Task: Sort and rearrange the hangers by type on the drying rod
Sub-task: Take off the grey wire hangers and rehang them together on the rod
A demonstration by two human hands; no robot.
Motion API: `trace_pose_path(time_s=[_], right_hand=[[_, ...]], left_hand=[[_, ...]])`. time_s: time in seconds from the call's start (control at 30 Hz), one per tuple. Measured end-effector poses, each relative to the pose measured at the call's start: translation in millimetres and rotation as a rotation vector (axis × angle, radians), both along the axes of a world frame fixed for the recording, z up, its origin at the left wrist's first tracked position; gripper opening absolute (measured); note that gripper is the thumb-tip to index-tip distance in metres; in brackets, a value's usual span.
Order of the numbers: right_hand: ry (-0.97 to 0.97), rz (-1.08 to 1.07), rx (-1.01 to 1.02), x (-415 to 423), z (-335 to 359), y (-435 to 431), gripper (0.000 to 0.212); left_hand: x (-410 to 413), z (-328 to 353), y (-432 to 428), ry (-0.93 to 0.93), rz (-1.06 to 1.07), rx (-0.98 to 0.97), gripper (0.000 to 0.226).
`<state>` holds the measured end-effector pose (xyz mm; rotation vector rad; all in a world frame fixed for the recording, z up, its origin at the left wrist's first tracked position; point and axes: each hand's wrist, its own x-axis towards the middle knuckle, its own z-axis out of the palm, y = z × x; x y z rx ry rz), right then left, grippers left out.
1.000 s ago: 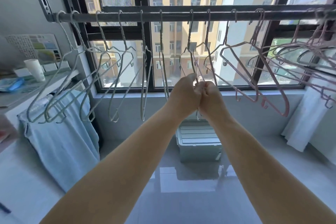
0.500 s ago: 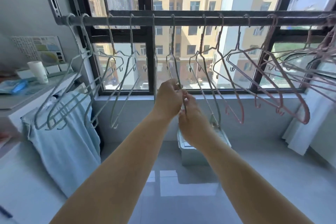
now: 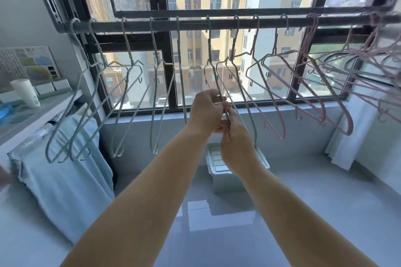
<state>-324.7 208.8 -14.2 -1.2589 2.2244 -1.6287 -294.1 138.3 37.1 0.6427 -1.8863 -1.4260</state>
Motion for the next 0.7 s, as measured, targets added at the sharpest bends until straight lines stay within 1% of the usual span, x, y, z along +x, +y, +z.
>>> trace_pose_path(time_s=[0.1,0.2,0.23,0.3,0.37,0.43,0.5,0.53,0.6,0.63,0.7], right_hand=[[0.014,-0.034,0.024,0,1,0,0.058],[0.004,-0.044,0.037,-2,0,-4,0.060],[-0.006,-0.042,0.048,-1,0,-5,0.059],[-0.020,-0.027,0.083,2,1,-1,0.057],[0.042,-0.001,0.153,9,4,8,0.055],[0.191,-0.055,0.178,14,11,24,0.054],[0.313,-0.166,0.057,13,23,42,0.048],[0.335,-0.225,-0.013,9,28,51,0.043],[0.291,-0.325,-0.085,-7,33,67,0.036],[0.247,-0.360,-0.076,-17,32,73,0.035],[0.172,-0.405,0.007,-36,25,81,0.037]], left_hand=[[-2,-3,-2,0.003,-0.005,-0.005,0.024],[-3,-6,-4,-0.009,0.031,-0.045,0.029],[-3,-7,-5,-0.015,0.048,-0.068,0.027],[-4,-10,-7,-0.016,0.060,-0.102,0.014],[-3,-14,-9,-0.023,0.069,-0.127,0.020],[-1,-15,-8,-0.054,0.074,-0.160,0.026],[0,-13,-2,-0.124,0.094,-0.223,0.045],[1,-12,2,-0.127,0.111,-0.260,0.053],[1,-8,12,-0.041,0.150,-0.338,0.060],[1,-6,18,0.007,0.153,-0.376,0.059],[-2,-2,30,0.068,0.107,-0.412,0.056]])
